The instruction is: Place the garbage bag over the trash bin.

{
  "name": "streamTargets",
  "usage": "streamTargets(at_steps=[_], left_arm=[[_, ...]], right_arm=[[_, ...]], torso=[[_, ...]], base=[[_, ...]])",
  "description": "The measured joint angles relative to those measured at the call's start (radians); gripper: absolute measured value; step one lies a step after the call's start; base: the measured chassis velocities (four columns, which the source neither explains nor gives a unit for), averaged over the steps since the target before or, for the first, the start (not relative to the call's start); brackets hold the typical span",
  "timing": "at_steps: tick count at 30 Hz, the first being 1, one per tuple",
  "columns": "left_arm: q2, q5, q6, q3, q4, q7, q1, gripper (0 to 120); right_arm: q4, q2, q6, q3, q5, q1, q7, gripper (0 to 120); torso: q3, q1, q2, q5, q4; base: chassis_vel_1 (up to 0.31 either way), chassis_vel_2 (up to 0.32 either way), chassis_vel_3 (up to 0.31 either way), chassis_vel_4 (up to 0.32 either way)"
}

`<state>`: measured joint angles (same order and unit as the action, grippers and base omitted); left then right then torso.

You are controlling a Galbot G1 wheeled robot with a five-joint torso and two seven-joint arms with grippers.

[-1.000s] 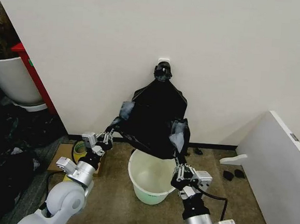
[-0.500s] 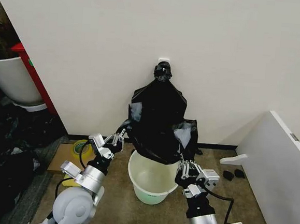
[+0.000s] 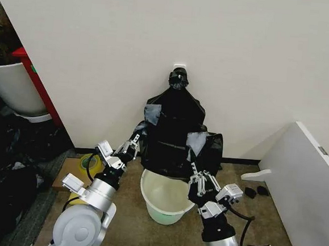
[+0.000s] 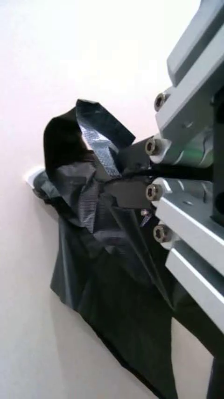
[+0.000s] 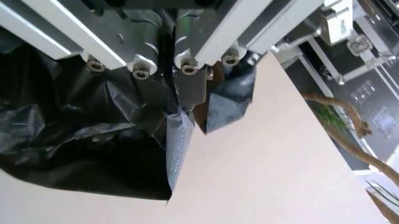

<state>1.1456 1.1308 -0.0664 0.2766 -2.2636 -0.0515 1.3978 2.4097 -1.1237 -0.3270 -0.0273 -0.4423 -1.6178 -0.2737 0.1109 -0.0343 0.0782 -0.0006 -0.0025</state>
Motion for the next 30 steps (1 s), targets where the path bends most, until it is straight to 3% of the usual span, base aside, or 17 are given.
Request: streamTargets(at_steps=[4, 10, 24, 30], left_arm=[[0.016, -0.034, -0.001, -0.01, 0.032, 0.0, 0.006, 0], [0.06, -0.091, -0.022, -0.013, 0.17, 0.014, 0.005, 0], [0.108, -0.149, -0.043, -0.035, 0.244, 0.044, 0.043, 0], [0.091, -0.258, -0.098, -0.083, 0.281, 0.05, 0.089, 0]], right_arm=[[-0.049, -0.008, 0.0, -0.003, -0.004, 0.017, -0.005, 0], [-0.173, -0.019, -0.01, 0.02, -0.034, 0.071, -0.006, 0], [-0.279, -0.012, -0.044, 0.047, -0.06, 0.102, 0.024, 0], [-0.299, 0.024, 0.04, 0.035, 0.059, 0.065, -0.124, 0]], torso=[[0.0, 0.0, 0.0, 0.0001, 0.0], [0.0, 0.0, 0.0, 0.0, 0.0], [0.0, 0.0, 0.0, 0.0001, 0.0], [0.0, 0.0, 0.0, 0.0, 0.0]], base=[[0.0, 0.0, 0.0, 0.0], [0.0, 0.0, 0.0, 0.0], [0.0, 0.0, 0.0, 0.0], [0.0, 0.0, 0.0, 0.0]])
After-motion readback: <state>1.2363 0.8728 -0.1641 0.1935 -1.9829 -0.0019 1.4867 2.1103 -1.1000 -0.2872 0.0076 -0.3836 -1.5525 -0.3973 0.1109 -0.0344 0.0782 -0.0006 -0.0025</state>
